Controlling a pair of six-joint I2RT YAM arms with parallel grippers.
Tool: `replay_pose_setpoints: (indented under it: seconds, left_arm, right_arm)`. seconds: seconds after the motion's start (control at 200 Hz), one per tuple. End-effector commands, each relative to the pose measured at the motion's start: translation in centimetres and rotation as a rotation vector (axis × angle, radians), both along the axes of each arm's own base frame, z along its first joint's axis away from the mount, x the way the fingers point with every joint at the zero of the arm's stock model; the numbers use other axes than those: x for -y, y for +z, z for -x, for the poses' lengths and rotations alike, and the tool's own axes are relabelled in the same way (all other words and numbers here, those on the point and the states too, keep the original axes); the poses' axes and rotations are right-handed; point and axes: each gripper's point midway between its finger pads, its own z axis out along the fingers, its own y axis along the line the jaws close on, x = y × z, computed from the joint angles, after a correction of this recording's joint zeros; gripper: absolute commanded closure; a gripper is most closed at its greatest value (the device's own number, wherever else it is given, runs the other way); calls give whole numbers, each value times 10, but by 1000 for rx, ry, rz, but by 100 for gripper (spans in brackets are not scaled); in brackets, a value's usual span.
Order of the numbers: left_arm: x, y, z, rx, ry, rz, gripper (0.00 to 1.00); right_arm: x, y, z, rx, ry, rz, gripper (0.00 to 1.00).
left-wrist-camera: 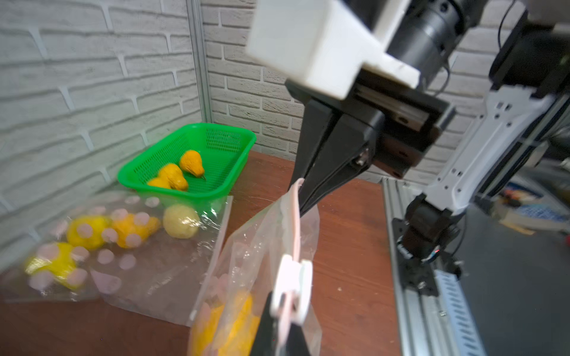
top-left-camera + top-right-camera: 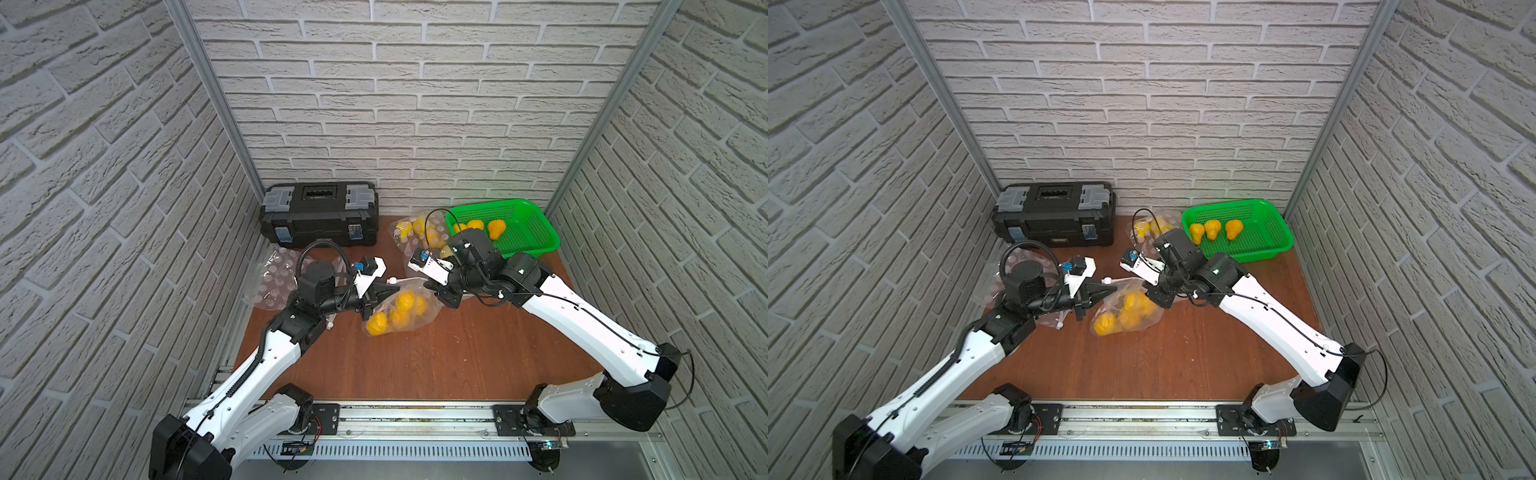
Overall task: Open the zip-top bag and take out the pear
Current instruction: Pick up the zipper food storage bag at the center of the board, then unzip the zipper on the zipper food storage bag.
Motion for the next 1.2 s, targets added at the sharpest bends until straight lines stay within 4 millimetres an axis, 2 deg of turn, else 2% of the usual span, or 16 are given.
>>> replay_pose_setpoints:
  seconds: [0.0,0.04,0.095,0.185,0.225,0.335,0.415,0.5,0.79,0.925,1.07,1.195]
  left_arm:
    - [-3,27,10,137,-32,43,100]
    - [-3,29,13,152,-42,48,100]
    - [-2,30,16,165,-61,50,100]
    - [0,30,18,163,-90,48,100]
    - [1,29,18,158,-100,47,100]
    - [5,29,20,134,-132,44,100]
    - [5,29,20,130,-143,40,100]
    - [5,28,21,131,-145,33,100]
    - [3,28,23,139,-144,26,100]
    - [4,28,23,137,-145,24,100]
    - [3,26,25,134,-146,23,100]
    - [3,25,25,131,-145,21,100]
  right_arm:
    - [-1,7,6,13,21,-24,97]
    - [-2,8,7,5,27,-33,96]
    - [-8,13,11,-10,55,-64,89]
    - [-26,29,21,-39,120,-163,62]
    - [-36,38,28,-55,165,-211,54]
    - [-61,57,41,-59,252,-288,48]
    - [-75,67,47,-65,298,-322,49]
    - [-85,72,48,-70,321,-333,55]
    - [-86,64,39,-57,293,-279,79]
    - [-83,68,38,-34,280,-280,81]
    - [-77,70,38,-10,265,-272,76]
    - [-75,73,39,2,264,-279,78]
